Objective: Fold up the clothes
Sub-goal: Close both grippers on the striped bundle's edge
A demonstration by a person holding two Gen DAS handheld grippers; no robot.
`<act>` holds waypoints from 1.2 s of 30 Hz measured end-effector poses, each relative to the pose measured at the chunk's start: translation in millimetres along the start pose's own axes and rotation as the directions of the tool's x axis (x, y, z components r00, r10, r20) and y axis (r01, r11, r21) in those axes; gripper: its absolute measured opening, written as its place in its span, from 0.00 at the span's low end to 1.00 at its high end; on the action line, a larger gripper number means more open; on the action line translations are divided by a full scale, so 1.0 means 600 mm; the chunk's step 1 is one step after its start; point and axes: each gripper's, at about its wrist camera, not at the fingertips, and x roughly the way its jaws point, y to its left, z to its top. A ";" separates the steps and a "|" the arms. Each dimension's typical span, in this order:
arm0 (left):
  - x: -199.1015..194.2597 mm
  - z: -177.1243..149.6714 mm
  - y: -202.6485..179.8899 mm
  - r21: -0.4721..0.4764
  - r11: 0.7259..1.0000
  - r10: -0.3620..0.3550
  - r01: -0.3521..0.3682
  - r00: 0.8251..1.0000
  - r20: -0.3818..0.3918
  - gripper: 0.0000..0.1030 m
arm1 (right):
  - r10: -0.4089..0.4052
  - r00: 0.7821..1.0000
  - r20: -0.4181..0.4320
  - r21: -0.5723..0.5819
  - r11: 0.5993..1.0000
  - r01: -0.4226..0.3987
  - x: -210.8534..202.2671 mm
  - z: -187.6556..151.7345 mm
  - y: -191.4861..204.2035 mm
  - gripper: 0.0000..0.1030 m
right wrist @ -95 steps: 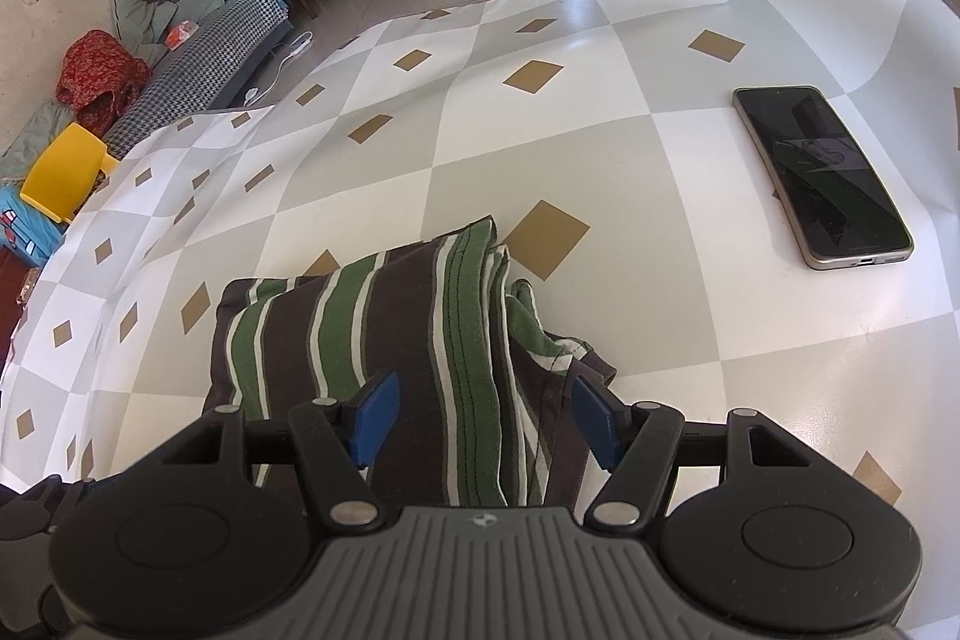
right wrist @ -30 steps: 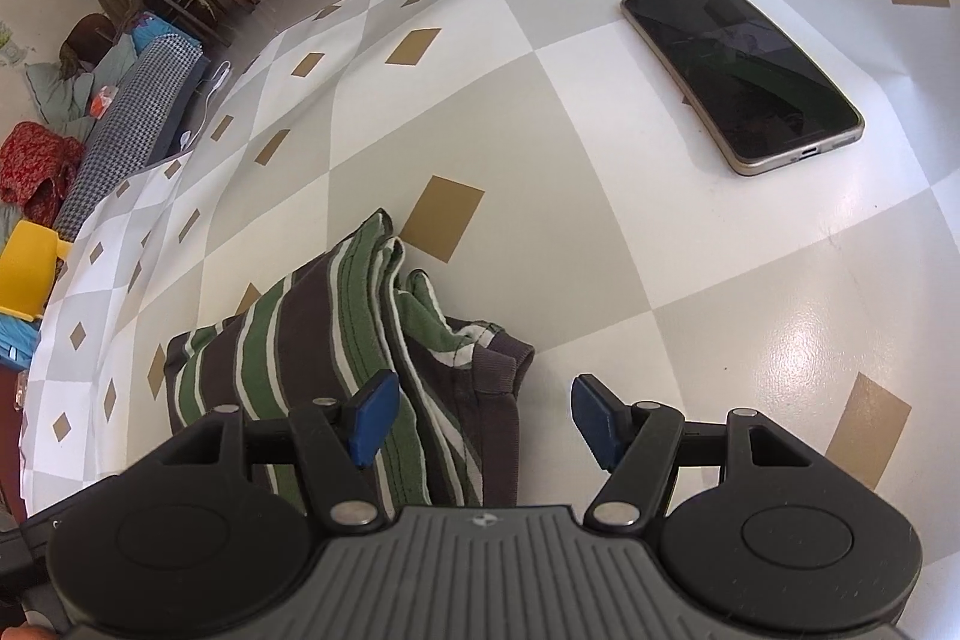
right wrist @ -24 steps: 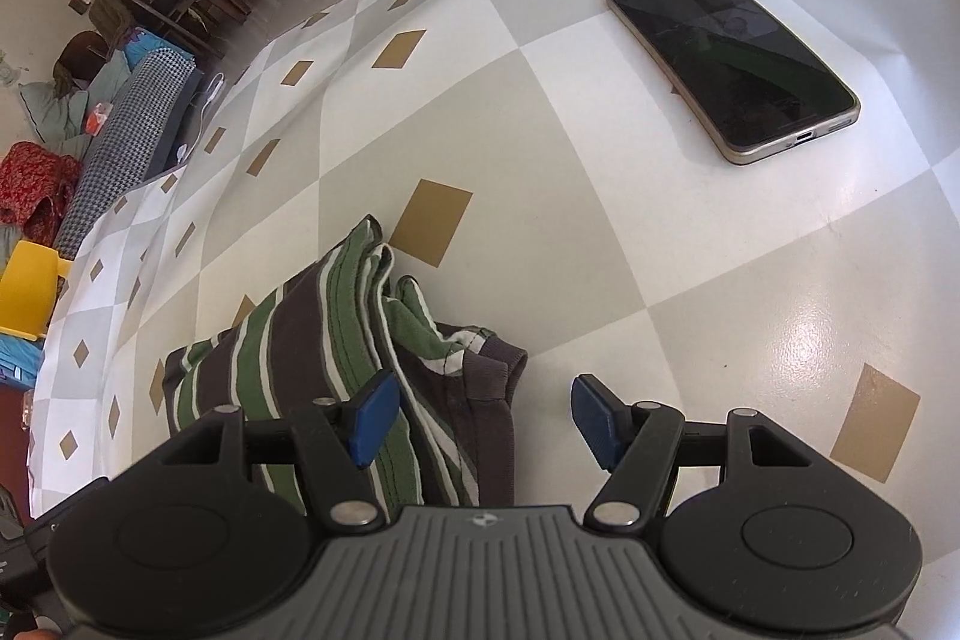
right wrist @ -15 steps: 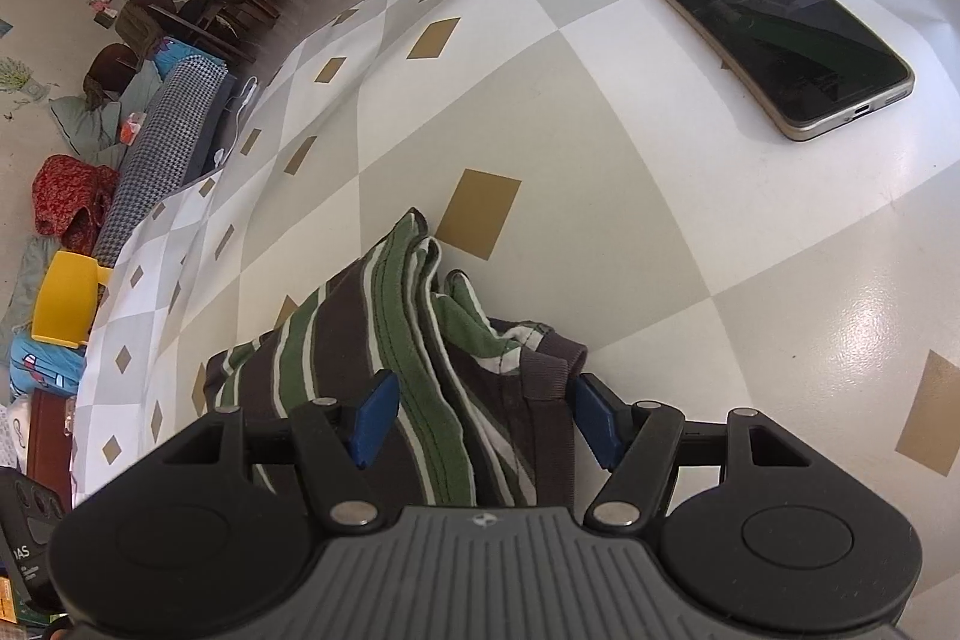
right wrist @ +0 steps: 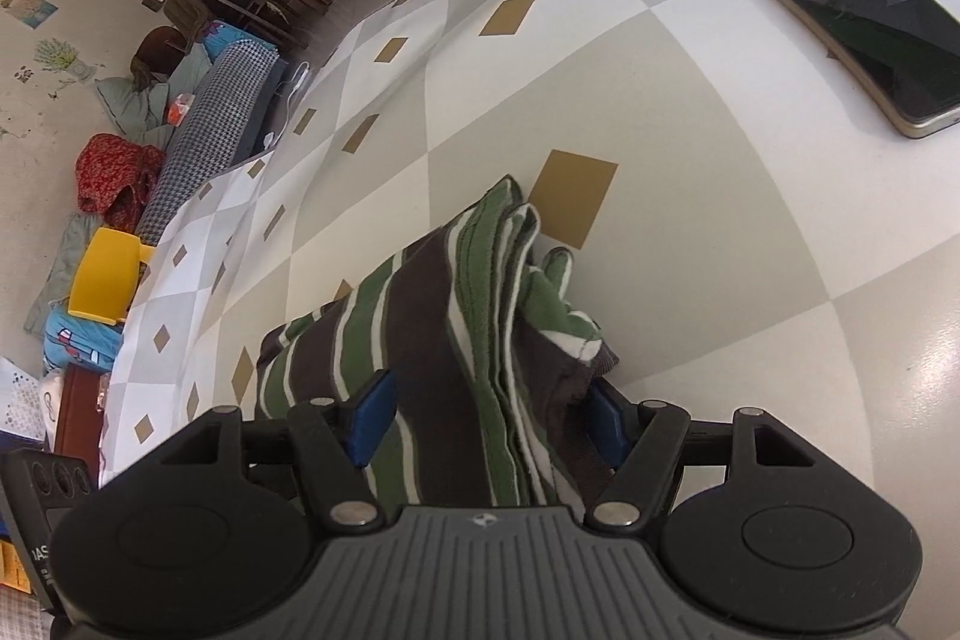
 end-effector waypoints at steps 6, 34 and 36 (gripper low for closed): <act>0.005 -0.005 -0.010 0.027 0.999 -0.024 0.023 0.999 0.021 0.99 | 0.019 0.999 -0.030 -0.088 0.996 -0.022 0.018 -0.008 0.025 0.59; -0.013 -0.018 0.000 0.010 0.999 0.052 -0.053 0.996 0.077 0.55 | -0.009 0.999 -0.035 -0.148 0.989 0.003 0.026 -0.006 0.022 0.27; -0.016 -0.021 -0.007 0.052 0.991 0.119 -0.124 0.989 0.088 0.61 | -0.007 0.999 -0.034 -0.137 0.991 0.002 0.025 -0.006 0.019 0.27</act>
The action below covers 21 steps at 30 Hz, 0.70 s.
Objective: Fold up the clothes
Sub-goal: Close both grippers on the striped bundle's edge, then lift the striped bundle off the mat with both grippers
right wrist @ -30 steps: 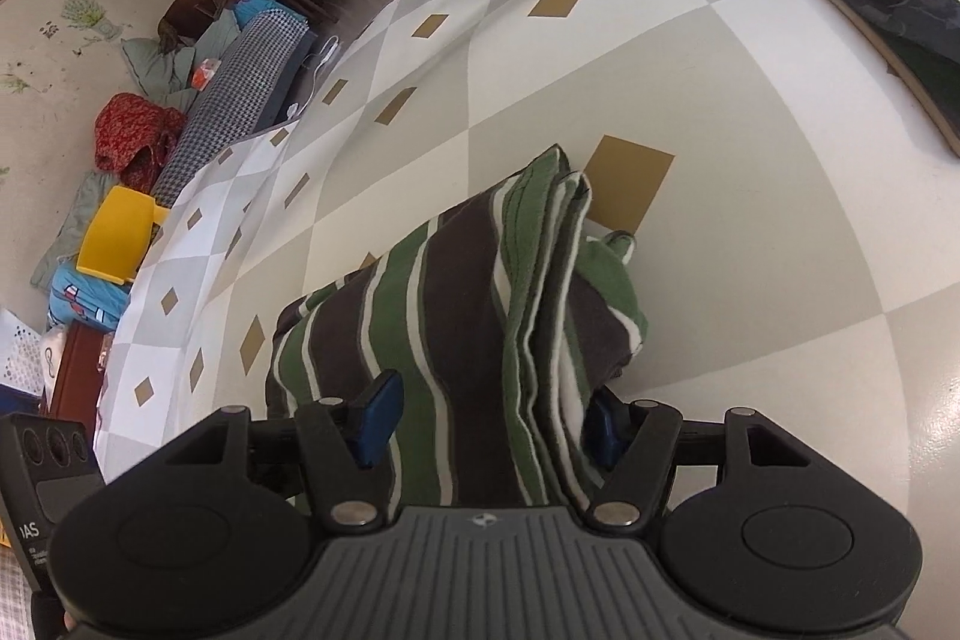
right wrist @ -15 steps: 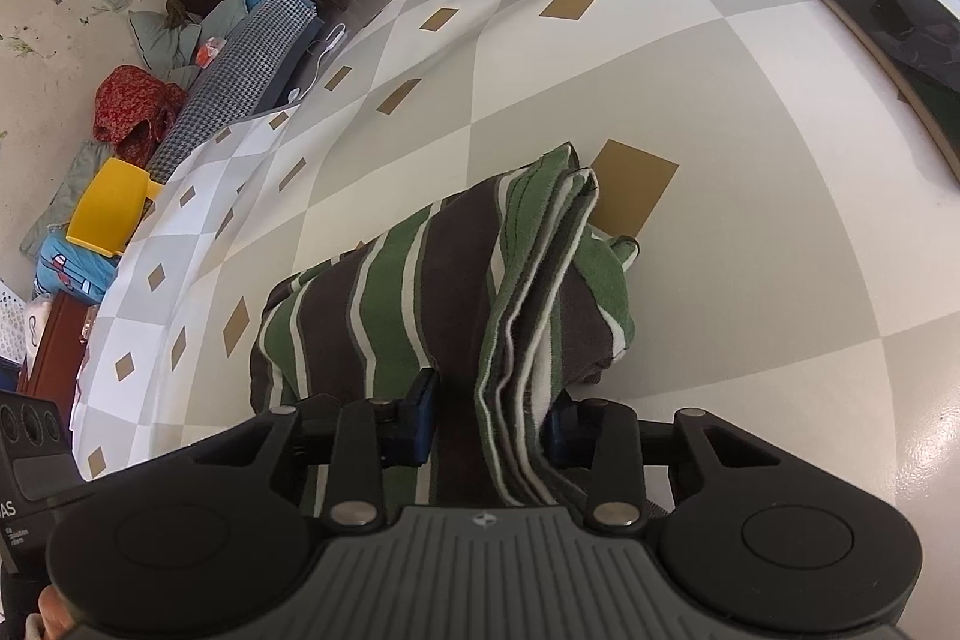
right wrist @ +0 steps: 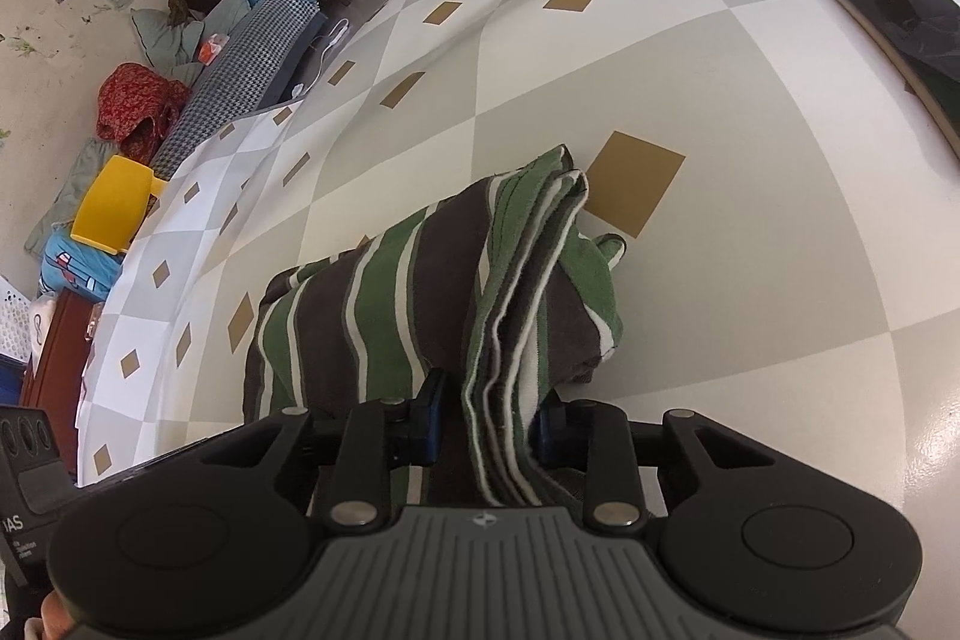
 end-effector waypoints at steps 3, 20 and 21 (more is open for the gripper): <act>0.001 -0.005 -0.014 0.070 0.997 0.039 -0.039 0.999 0.000 0.65 | 0.000 1.000 0.001 0.007 1.000 0.000 0.000 0.000 0.000 0.27; -0.012 -0.023 -0.077 0.192 0.971 0.121 -0.142 0.986 0.119 0.22 | -0.028 0.999 0.035 -0.178 0.983 0.033 0.000 -0.014 0.045 0.18; -0.016 -0.022 -0.077 0.188 0.971 0.124 -0.146 0.985 0.122 0.22 | -0.026 0.999 0.037 -0.184 0.982 0.032 0.000 -0.015 0.047 0.18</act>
